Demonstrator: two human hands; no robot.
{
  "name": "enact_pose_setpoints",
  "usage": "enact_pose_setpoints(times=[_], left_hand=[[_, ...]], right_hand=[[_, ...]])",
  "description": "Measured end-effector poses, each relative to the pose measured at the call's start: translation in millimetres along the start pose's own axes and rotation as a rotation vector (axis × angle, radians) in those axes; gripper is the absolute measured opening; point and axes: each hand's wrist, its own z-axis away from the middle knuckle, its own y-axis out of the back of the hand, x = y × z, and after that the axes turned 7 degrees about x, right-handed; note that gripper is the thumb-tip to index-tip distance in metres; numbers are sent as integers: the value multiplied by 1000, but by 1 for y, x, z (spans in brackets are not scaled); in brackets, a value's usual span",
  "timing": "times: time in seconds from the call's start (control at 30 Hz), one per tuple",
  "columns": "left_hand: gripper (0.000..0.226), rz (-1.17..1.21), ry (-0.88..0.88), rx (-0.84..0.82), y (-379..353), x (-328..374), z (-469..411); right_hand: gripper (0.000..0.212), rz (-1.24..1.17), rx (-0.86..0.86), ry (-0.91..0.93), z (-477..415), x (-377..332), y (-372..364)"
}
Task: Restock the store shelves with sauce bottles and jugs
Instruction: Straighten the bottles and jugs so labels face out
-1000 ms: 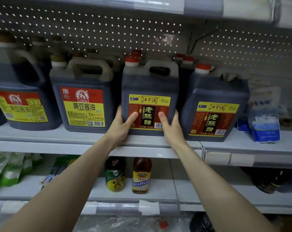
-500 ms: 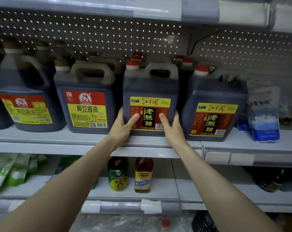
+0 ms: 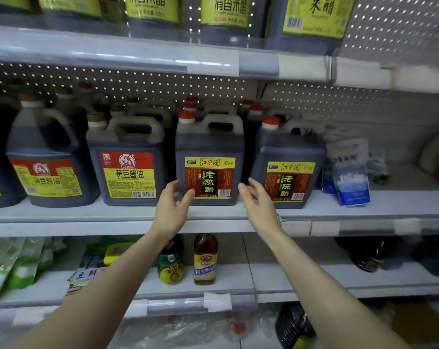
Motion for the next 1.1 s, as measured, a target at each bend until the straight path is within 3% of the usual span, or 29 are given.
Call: enact_pose_setpoints(times=[0.47,0.73,0.9,1.03,1.1], left_hand=[[54,70,-20,-117,-59,44,38],[65,89,19,-173,-115,48,35],[82,171,44,-228,-147,49,25],[70,205,15,-221,-163,46,13],[62,214,4,-215,-169,45,10]], right_hand=[[48,-15,155,-49,11,2,85],[58,-30,159,-64,-22,20,121],[79,-38,114,-82,-54,40,132],[81,-66,6,-53,-73,48,135],[91,-90,-32,-49,-80,52,135]])
